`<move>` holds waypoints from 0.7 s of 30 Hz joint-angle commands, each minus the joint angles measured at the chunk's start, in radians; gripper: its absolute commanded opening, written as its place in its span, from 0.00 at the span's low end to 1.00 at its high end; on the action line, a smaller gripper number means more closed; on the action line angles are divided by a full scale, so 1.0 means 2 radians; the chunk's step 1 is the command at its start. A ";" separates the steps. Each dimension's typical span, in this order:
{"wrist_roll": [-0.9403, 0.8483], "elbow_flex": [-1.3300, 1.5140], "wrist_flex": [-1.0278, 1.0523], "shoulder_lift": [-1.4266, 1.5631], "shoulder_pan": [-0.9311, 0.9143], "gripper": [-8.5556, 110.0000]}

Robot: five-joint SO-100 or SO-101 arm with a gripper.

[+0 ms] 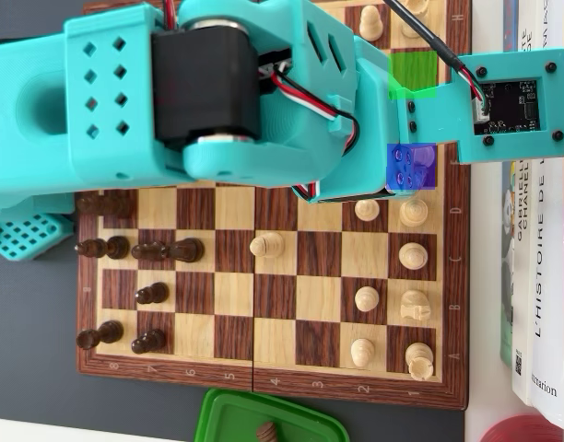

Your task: Play chess

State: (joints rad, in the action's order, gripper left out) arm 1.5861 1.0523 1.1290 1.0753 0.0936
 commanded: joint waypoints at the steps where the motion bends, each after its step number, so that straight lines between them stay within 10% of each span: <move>1: -0.001 -0.023 -0.005 0.033 0.001 0.13; 21: 0.004 -0.022 -0.002 0.058 0.071 0.13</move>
State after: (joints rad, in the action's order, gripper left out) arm 1.5861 1.0523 1.1290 1.1259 0.2178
